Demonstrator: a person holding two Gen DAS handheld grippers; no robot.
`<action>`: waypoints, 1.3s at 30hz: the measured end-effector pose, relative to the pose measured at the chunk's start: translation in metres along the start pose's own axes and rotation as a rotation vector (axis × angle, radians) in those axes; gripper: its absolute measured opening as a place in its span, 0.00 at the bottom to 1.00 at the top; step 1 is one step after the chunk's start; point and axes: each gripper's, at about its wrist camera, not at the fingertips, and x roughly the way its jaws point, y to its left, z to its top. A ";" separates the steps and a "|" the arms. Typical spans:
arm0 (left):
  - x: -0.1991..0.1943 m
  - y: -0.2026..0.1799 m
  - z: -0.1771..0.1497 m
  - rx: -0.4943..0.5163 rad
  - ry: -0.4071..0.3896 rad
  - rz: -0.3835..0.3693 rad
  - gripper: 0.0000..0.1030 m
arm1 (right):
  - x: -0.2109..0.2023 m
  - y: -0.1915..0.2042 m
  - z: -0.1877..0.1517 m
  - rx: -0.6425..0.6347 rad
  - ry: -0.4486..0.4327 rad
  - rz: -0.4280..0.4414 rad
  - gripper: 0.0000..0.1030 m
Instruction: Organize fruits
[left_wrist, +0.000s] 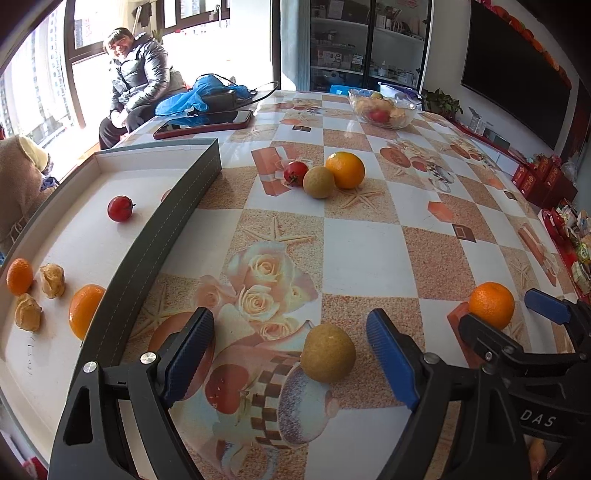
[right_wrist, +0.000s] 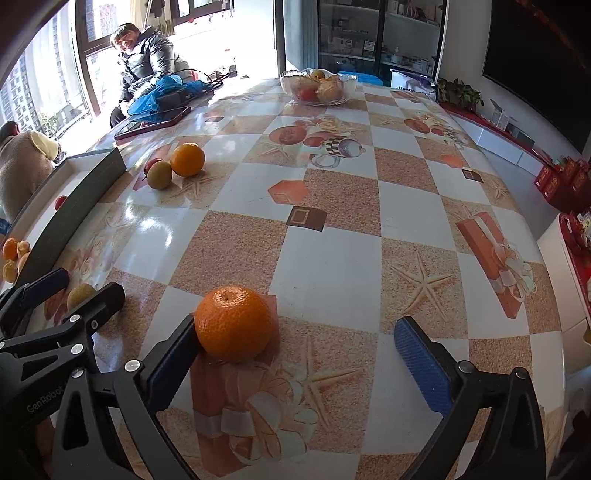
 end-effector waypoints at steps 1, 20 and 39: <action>0.000 0.000 0.000 -0.001 0.000 0.000 0.85 | 0.000 0.000 0.000 0.001 -0.001 0.000 1.00; 0.000 -0.001 0.000 -0.001 0.000 0.001 0.85 | 0.000 0.000 -0.001 0.002 -0.001 0.000 1.00; -0.001 0.002 -0.001 -0.006 0.001 0.007 0.86 | 0.000 -0.001 -0.001 0.002 -0.001 -0.001 1.00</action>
